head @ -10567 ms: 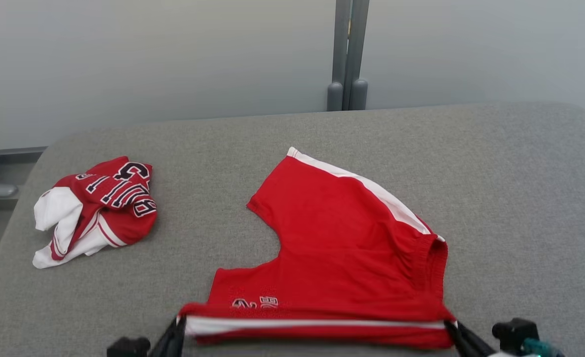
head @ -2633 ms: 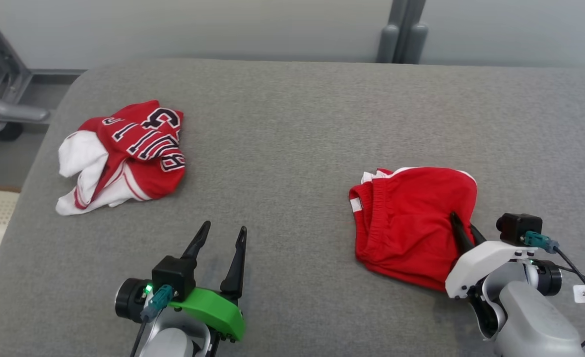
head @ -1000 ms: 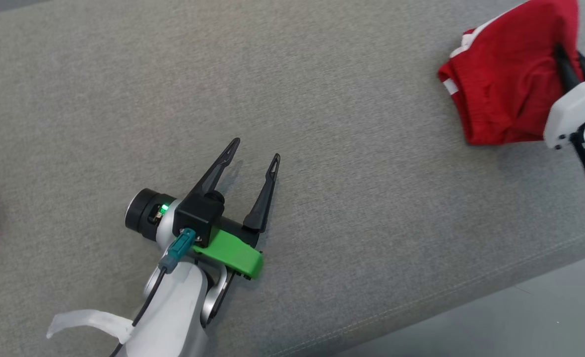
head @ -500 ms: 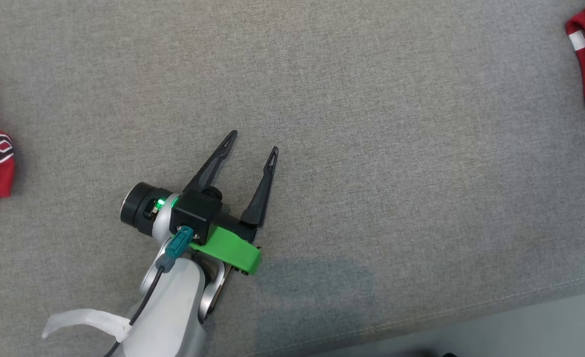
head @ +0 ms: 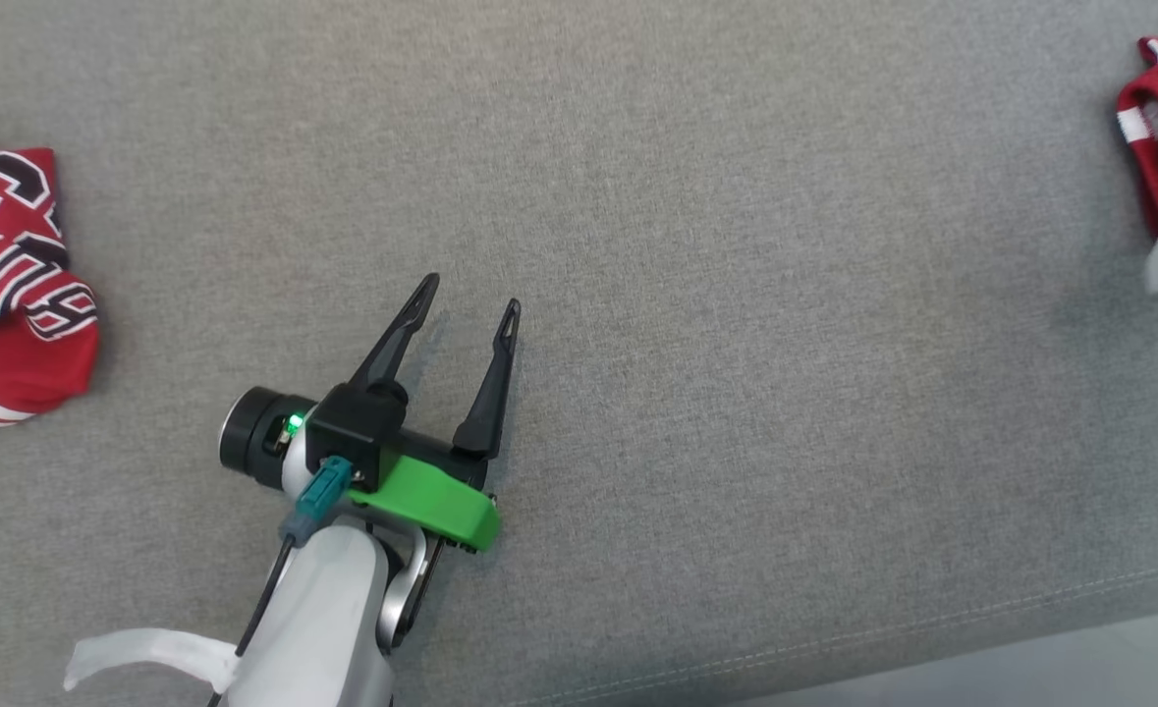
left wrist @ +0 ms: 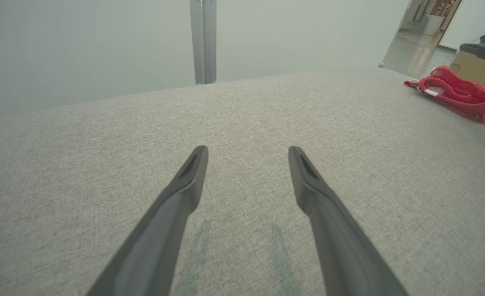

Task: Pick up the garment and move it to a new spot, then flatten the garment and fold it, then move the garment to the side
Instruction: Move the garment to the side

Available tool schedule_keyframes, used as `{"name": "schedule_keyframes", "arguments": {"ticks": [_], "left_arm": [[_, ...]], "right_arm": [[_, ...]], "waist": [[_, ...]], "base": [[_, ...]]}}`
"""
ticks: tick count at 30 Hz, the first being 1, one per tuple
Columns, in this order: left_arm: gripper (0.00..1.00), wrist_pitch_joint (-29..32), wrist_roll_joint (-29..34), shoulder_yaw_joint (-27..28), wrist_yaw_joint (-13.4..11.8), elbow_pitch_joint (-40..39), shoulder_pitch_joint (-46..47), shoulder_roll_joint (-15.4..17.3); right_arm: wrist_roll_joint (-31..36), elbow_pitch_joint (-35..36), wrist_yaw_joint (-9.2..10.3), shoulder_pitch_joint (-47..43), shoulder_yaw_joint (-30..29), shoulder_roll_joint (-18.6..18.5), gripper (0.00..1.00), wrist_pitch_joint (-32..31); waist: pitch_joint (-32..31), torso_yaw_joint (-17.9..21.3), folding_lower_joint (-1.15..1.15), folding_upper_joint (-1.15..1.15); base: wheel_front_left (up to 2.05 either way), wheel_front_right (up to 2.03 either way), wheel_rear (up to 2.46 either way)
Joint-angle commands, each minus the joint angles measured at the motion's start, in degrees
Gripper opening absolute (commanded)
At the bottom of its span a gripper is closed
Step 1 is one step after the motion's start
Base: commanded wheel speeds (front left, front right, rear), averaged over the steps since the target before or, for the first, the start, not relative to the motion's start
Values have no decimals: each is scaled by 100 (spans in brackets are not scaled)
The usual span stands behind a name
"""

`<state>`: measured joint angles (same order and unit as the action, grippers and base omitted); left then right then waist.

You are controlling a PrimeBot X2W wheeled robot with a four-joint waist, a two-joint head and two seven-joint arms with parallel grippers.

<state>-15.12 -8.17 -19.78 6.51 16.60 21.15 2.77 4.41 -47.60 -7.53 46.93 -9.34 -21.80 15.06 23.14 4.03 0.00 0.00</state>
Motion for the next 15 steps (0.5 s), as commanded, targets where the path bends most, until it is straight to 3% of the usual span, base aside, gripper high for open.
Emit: {"name": "schedule_keyframes", "arguments": {"ticks": [1,8,15], "left_arm": [[100,-3,-77,59,-55,26,-127,26],[100,-3,-215,437,-177,116,-477,24],[100,-3,-281,724,-239,311,-819,23]], "right_arm": [[-98,173,8,-217,76,121,100,16],[-755,989,8,-1172,671,771,100,16],[-1176,1387,8,-2157,855,1280,100,16]], "waist": [[-374,-114,0,0],[-925,-301,0,0],[-1353,-526,0,0]], "base": [[0,0,0],[0,0,0],[0,0,0]]}}
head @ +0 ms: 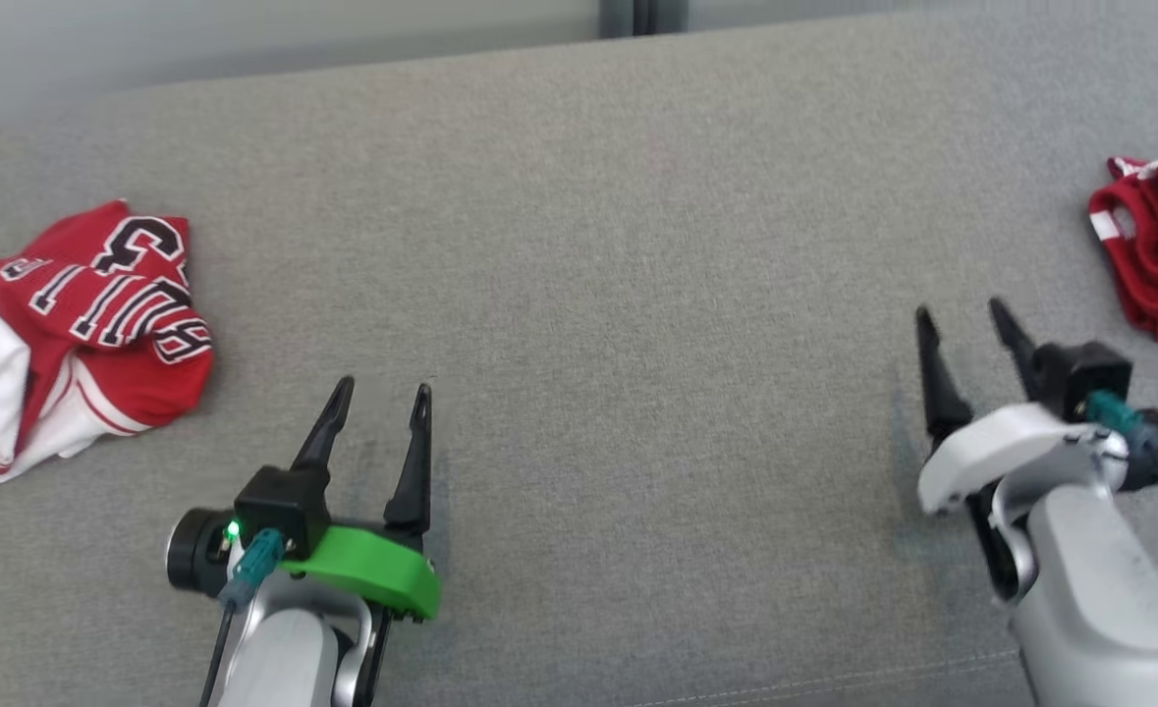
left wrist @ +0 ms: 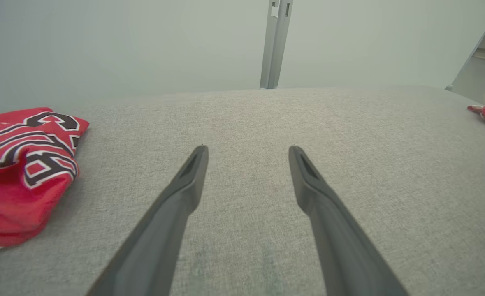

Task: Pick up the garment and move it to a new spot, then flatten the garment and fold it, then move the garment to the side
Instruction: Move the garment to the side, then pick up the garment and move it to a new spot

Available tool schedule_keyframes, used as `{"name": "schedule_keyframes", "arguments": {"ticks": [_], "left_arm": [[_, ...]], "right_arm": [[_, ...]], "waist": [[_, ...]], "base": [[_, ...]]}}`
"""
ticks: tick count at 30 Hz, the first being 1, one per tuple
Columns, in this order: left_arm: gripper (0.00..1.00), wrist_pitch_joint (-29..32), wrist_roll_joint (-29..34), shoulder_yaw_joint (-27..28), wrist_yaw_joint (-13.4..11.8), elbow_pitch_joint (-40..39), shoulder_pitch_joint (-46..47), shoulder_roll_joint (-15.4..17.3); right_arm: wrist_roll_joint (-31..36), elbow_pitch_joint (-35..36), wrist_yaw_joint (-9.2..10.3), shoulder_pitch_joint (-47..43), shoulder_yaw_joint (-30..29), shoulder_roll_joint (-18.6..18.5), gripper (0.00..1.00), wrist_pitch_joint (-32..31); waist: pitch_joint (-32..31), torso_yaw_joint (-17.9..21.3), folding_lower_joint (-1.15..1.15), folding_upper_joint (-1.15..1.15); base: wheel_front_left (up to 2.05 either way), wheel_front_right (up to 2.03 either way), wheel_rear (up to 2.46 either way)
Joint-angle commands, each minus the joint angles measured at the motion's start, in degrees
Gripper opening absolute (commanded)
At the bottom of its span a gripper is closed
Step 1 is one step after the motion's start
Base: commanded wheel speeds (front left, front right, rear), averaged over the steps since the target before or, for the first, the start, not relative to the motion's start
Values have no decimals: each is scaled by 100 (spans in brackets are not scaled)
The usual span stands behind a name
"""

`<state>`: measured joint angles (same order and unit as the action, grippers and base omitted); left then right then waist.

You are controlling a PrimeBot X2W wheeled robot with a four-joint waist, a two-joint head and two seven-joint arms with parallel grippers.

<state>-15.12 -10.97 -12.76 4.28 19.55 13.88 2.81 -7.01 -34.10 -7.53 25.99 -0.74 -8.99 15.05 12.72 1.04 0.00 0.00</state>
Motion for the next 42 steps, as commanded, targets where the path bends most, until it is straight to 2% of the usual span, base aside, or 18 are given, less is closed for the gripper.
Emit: {"name": "schedule_keyframes", "arguments": {"ticks": [1,7,17,32,42], "left_arm": [[100,-3,37,71,-23,48,-149,19],[100,-3,84,464,-95,187,-527,19],[100,-3,118,937,-163,295,-1082,19],[100,-3,242,1157,-222,245,-1414,19],[100,-3,227,1136,-269,236,-1453,19]], "right_arm": [[-59,68,8,-190,49,52,100,17],[-114,279,8,-779,156,311,100,17],[3,571,8,-1281,241,517,100,18],[80,1019,8,-1791,177,591,100,18],[14,1060,8,-1947,214,602,100,18]], "waist": [[-362,-248,0,0],[-709,-305,0,0],[-1140,-250,0,0],[-1460,-196,0,0],[-1499,-297,0,0]], "base": [[0,0,0],[0,0,0],[0,0,0],[0,0,0],[0,0,0]]}}
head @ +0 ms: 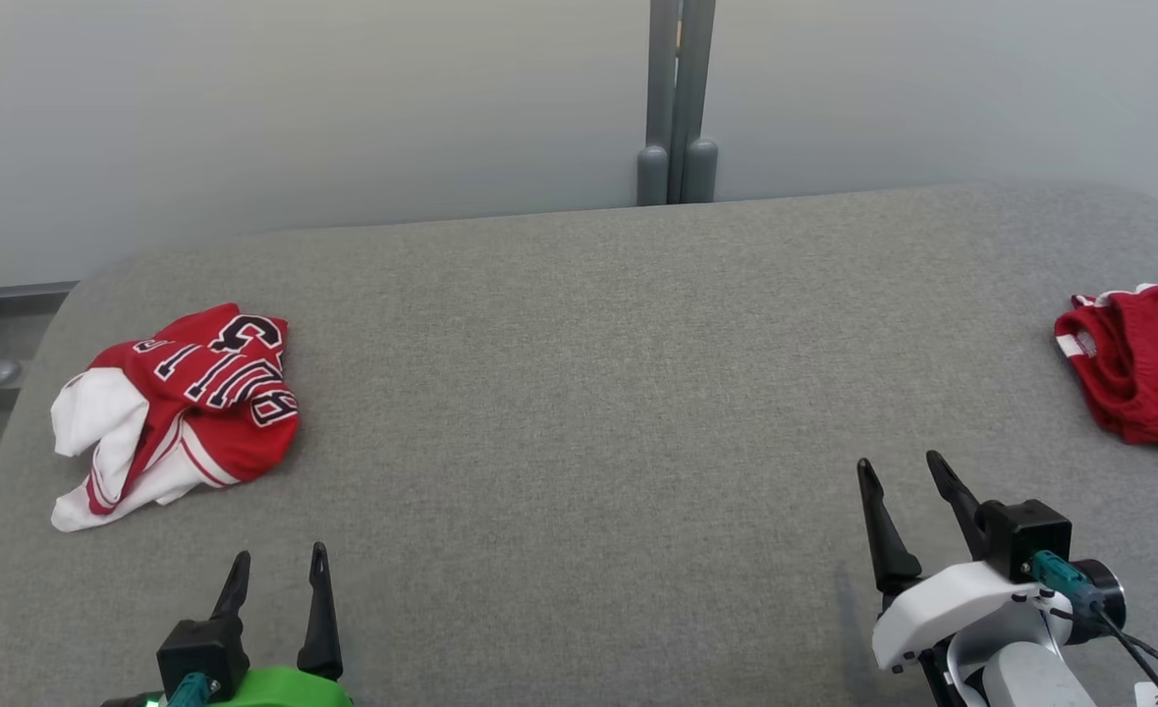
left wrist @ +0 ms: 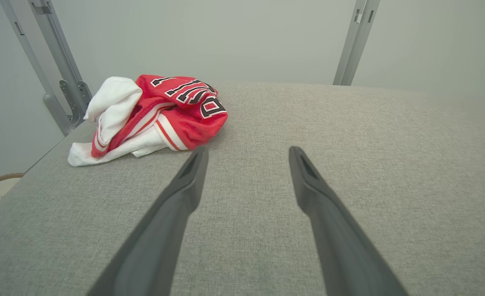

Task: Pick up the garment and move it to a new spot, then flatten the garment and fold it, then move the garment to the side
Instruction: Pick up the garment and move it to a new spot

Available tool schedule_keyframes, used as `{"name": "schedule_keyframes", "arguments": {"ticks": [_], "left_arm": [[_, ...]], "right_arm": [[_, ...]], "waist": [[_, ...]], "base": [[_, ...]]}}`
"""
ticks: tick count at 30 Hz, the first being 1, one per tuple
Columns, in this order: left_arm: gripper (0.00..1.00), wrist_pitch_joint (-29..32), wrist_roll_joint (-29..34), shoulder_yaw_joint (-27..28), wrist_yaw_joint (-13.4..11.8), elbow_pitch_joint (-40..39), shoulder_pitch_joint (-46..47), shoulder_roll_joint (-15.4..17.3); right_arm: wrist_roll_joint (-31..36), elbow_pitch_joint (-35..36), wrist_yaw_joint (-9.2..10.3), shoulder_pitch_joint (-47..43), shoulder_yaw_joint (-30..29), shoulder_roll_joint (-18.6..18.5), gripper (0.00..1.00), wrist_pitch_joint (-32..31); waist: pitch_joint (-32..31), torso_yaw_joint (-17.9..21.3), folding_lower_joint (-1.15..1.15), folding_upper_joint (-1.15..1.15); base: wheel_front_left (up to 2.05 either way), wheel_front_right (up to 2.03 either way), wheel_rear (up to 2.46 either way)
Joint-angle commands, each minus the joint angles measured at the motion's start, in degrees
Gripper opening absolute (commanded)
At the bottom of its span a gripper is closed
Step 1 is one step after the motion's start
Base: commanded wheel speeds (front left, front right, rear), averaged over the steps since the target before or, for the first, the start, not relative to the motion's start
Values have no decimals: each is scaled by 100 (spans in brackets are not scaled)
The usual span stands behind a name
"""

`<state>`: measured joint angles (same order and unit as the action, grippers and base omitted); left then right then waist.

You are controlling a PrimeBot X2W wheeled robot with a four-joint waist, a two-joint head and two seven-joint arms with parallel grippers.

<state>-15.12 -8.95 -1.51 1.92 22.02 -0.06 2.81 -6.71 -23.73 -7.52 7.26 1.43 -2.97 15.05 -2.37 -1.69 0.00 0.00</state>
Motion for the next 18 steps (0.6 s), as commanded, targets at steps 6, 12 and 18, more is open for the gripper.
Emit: {"name": "schedule_keyframes", "arguments": {"ticks": [6,12,18], "left_arm": [[100,-3,-43,66,-60,18,-9,20],[100,-3,-92,181,-29,202,-33,20],[100,-3,-79,398,-24,280,-91,17]], "right_arm": [[-29,107,7,-97,128,0,100,18],[-139,99,6,-84,329,1,100,18],[-248,87,6,-27,574,-3,100,18]], "waist": [[82,-419,0,0],[126,-1188,0,0],[189,-2192,0,0]], "base": [[0,0,0],[0,0,0],[0,0,0]]}}
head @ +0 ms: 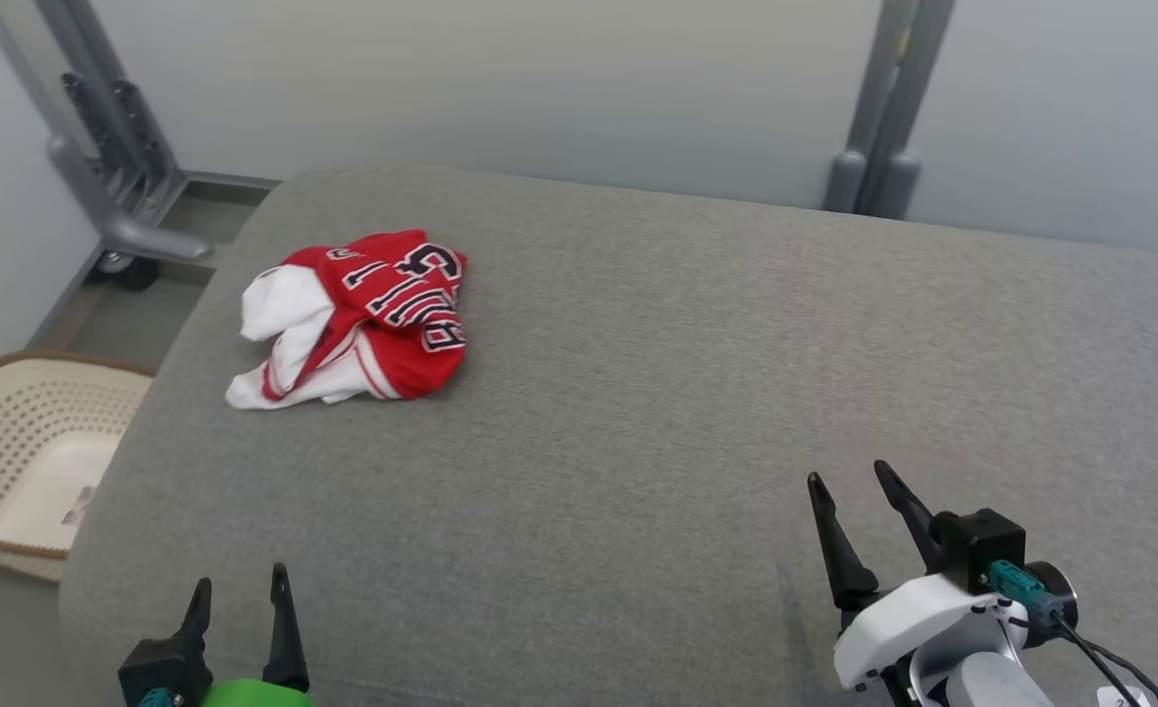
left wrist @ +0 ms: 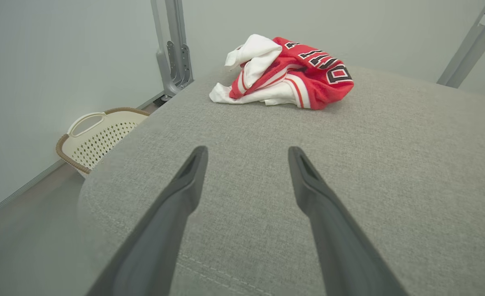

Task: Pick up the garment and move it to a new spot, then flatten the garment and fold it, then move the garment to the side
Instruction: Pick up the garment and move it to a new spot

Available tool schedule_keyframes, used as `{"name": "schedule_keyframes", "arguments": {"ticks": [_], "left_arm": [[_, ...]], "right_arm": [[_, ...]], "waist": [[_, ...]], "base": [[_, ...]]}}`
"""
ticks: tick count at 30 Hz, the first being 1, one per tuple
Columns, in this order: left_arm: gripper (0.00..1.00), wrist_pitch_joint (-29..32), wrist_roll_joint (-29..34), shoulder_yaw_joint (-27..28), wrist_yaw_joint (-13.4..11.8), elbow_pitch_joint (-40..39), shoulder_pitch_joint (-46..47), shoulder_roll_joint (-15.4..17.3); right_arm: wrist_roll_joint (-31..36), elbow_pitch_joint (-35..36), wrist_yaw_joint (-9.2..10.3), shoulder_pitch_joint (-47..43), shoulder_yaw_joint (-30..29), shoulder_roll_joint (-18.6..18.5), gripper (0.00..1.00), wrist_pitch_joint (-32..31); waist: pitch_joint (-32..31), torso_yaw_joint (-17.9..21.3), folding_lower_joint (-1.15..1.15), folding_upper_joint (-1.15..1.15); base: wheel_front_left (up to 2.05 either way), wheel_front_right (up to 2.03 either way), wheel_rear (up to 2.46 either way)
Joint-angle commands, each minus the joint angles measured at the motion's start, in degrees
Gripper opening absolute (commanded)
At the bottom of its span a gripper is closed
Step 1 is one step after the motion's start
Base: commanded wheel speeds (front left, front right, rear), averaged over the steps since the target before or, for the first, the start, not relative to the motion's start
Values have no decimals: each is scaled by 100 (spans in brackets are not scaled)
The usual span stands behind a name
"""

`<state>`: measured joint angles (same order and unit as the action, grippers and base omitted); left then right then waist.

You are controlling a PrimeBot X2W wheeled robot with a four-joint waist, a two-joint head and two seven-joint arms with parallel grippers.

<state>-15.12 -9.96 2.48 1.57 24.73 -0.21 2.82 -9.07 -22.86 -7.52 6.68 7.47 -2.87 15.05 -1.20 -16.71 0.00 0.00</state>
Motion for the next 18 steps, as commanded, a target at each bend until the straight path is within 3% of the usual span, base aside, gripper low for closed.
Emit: {"name": "schedule_keyframes", "arguments": {"ticks": [1,9,18], "left_arm": [[100,-3,15,42,26,19,-98,18],[100,-2,-26,288,106,8,-214,14],[100,-3,-408,32,369,337,10,13]], "right_arm": [[-32,-13,7,36,23,-11,100,18],[-55,-51,7,119,313,-15,100,18],[29,-230,7,219,365,-21,100,18]], "waist": [[77,-804,0,0],[138,-1268,0,0],[374,-822,0,0]], "base": [[0,0,0],[0,0,0],[0,0,0]]}}
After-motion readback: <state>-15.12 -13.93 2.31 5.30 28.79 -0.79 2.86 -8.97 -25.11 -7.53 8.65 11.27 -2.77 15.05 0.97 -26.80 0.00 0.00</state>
